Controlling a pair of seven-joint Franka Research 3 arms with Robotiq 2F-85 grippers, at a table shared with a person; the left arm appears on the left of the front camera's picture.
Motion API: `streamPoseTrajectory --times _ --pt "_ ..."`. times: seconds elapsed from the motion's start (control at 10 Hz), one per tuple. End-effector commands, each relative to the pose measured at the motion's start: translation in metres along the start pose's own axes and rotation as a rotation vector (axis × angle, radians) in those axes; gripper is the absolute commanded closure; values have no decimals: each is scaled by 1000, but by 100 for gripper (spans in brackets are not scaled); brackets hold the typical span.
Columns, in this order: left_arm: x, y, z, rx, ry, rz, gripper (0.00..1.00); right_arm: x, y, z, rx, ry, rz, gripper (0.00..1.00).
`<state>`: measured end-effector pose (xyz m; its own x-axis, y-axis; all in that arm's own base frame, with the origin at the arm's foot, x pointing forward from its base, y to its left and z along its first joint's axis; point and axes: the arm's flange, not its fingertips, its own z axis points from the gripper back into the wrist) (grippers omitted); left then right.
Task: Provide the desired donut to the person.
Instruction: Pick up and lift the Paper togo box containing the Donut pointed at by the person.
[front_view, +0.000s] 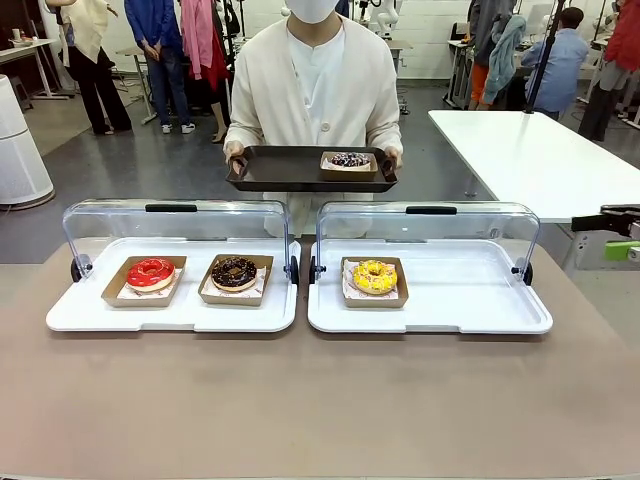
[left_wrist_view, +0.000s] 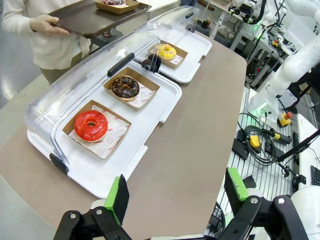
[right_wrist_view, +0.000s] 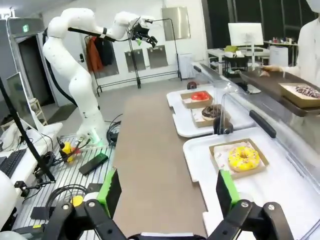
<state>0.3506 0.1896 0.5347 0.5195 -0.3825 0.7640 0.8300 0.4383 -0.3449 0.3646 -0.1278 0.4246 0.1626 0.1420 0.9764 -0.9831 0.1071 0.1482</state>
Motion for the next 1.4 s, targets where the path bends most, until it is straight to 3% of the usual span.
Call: streamPoseTrajectory --times 0.0,0.1,0.2,1.3 --pt "0 -1 1 -5 -22 -13 0 1 5 -2 28 28 -19 0" --pt "0 -1 1 -5 -22 -13 0 0 4 -3 77 40 -12 0" --pt "0 -1 1 -5 -22 -13 0 1 0 -3 10 5 1 0" --pt "0 -1 1 -5 -22 -13 0 1 0 -3 10 5 1 0"
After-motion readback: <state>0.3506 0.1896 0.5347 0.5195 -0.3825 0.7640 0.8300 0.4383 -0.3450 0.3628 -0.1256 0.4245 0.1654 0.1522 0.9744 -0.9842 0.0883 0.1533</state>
